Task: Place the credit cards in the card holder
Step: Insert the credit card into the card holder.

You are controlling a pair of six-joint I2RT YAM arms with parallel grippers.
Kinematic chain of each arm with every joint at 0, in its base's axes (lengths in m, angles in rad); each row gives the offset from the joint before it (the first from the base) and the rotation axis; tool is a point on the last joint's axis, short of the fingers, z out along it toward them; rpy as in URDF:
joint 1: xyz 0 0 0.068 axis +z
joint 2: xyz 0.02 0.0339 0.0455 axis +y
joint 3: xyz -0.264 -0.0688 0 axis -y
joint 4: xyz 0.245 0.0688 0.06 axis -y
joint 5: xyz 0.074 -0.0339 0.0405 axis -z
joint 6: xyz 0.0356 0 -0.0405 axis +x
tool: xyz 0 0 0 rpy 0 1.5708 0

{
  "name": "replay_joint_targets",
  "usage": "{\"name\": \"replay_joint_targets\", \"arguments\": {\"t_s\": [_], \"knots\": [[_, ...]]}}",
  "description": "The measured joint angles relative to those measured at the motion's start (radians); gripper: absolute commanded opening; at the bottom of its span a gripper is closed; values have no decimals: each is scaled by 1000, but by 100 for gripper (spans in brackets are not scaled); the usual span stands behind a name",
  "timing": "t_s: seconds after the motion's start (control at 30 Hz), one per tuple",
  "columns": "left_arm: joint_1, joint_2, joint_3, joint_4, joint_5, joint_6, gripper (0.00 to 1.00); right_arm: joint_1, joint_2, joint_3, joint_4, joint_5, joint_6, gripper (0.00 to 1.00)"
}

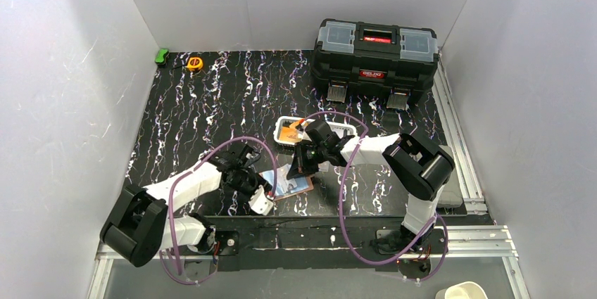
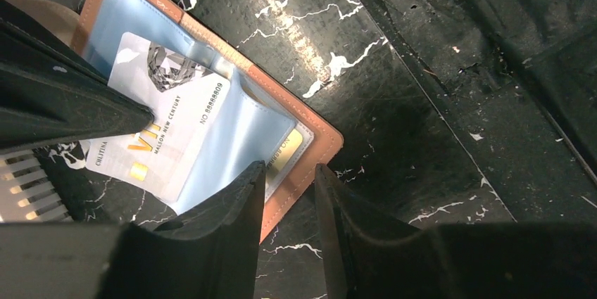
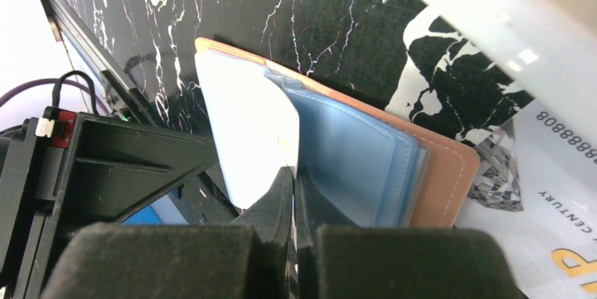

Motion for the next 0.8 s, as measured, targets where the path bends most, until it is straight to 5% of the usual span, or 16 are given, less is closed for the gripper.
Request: {"name": "replay_joint_targets", "arguments": {"t_s": [0.5,0.8], "knots": [[-2,-351,-279,224,10,132,36,0,0,8,-16,2,-22,1],[-2,-213,-230,290,40,146,35,-4,-1,15,-21,19,-24,1]]}}
